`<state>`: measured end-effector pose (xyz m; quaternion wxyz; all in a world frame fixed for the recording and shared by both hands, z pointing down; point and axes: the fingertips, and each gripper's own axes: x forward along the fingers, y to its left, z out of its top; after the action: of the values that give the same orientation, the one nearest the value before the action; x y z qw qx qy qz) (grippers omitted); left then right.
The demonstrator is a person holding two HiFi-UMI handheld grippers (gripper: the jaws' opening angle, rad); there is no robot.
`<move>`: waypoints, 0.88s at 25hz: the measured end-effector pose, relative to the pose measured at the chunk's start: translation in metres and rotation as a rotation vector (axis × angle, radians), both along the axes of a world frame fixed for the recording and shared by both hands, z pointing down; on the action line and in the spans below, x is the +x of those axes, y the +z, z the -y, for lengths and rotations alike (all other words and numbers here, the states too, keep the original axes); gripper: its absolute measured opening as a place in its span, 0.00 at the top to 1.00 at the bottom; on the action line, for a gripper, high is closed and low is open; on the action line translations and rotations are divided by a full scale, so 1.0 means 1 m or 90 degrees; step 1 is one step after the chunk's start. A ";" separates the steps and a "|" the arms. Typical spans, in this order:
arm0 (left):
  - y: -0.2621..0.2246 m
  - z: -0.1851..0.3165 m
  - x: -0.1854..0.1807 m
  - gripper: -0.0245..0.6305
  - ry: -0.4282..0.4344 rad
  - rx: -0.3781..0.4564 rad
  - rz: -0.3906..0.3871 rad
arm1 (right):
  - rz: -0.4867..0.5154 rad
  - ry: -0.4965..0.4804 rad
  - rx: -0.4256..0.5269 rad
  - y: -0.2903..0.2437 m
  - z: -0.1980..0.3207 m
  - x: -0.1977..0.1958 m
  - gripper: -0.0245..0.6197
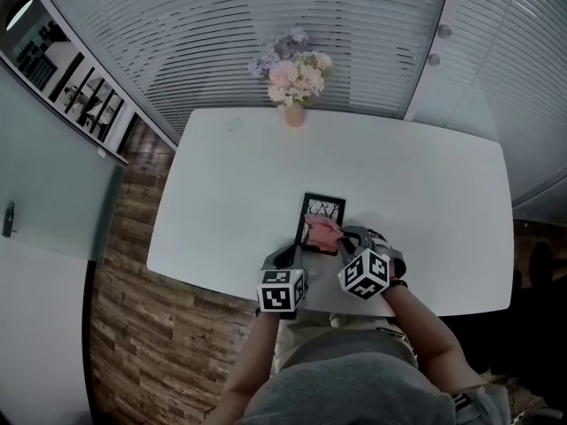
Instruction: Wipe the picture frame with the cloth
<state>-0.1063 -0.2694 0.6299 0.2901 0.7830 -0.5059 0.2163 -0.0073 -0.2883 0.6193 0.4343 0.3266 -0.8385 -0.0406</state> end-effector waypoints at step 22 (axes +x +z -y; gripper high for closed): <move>0.000 0.000 0.000 0.96 0.001 0.003 0.003 | -0.006 0.068 0.020 0.000 0.060 0.020 0.94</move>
<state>-0.1063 -0.2698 0.6294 0.2870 0.7834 -0.5066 0.2176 0.0127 -0.3488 0.6197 0.4351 0.3774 -0.8169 -0.0319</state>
